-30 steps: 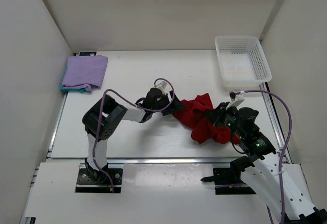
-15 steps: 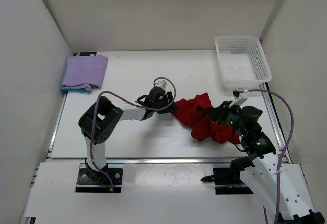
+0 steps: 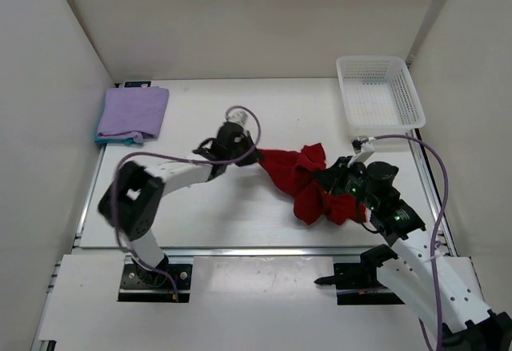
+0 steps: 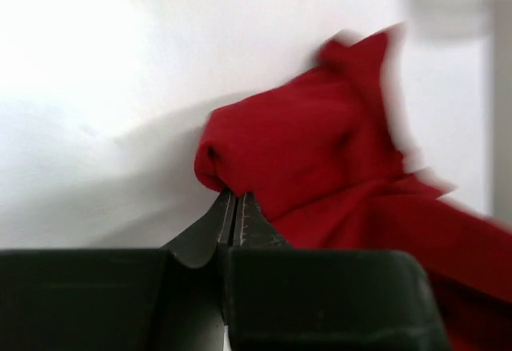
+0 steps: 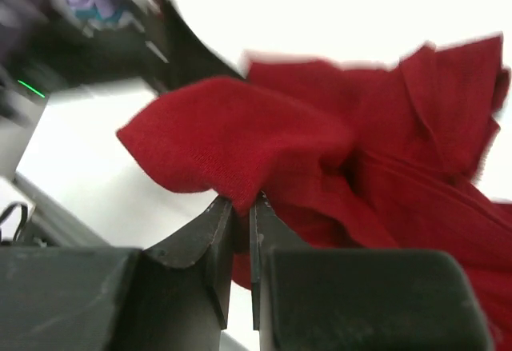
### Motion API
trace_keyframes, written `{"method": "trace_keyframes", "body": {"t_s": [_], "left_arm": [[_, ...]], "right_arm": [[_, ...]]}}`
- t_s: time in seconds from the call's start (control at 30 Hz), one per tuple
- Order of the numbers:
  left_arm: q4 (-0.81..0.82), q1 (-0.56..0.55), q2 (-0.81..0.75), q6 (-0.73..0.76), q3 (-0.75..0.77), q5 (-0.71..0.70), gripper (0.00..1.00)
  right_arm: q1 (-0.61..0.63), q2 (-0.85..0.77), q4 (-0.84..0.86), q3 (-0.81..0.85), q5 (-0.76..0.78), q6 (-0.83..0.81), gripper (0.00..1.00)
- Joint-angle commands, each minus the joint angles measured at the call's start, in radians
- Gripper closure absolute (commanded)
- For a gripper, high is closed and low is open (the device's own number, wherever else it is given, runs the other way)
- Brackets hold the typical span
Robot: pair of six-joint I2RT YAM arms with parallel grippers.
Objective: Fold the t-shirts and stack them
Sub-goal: Flatten out the tshirt
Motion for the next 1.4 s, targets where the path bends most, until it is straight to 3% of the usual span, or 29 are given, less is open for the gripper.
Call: {"method": "trace_keyframes", "body": {"t_s": [0.0,0.07,0.2,0.33,0.5,0.67,0.8,0.9,1.0,1.07,1.1,1.13,1.2,1.3,1.33,1.37], "left_arm": [[-0.102,0.122,-0.280,0.064,0.006,-0.006,1.00],[-0.174,0.209,-0.415,0.086,0.007,0.006,1.00],[-0.377,0.320,-0.576,0.161,0.167,0.005,1.00],[-0.576,0.410,-0.645,0.210,0.401,0.043,1.00],[-0.730,0.524,-0.645,0.247,0.610,0.132,1.00],[-0.741,0.472,-0.581,0.293,0.532,0.068,1.00],[-0.668,0.322,-0.362,0.319,0.437,-0.024,0.96],[-0.644,0.279,-0.100,0.333,0.522,-0.060,0.85],[-0.724,0.294,0.097,0.328,0.686,-0.022,0.65],[-0.701,0.326,0.091,0.317,0.685,0.008,0.34],[-0.674,0.329,0.068,0.313,0.637,0.017,0.24],[-0.625,0.344,0.010,0.305,0.571,0.032,0.02],[-0.530,0.404,-0.115,0.294,0.450,0.061,0.01],[-0.375,0.491,-0.284,0.249,0.173,0.156,0.01],[-0.350,0.507,-0.317,0.232,0.064,0.164,0.01],[-0.309,0.540,-0.378,0.224,0.011,0.192,0.01]], "right_arm": [[0.078,0.052,0.081,0.074,0.022,0.004,0.99],[0.141,0.089,0.073,0.126,0.086,-0.006,1.00],[0.269,0.144,0.041,0.279,0.167,-0.066,1.00],[0.264,0.154,0.041,0.402,0.113,-0.086,1.00],[0.201,0.114,0.027,0.407,0.045,-0.095,1.00],[0.109,0.059,0.013,0.199,0.020,-0.037,0.99],[-0.055,0.162,0.096,0.062,-0.064,0.029,1.00],[-0.126,0.320,0.232,0.022,-0.093,0.059,0.98],[-0.204,0.483,0.285,0.112,-0.081,0.056,0.90],[-0.233,0.555,0.283,0.179,-0.075,0.058,0.77],[-0.233,0.581,0.276,0.218,-0.067,0.055,0.70],[-0.236,0.589,0.271,0.232,-0.037,0.047,0.64],[-0.194,0.571,0.251,0.240,0.043,0.017,0.59],[-0.163,0.508,0.274,0.185,0.085,0.029,0.59],[-0.151,0.478,0.276,0.155,0.094,0.042,0.61],[-0.131,0.461,0.282,0.137,0.102,0.036,0.69]]}}
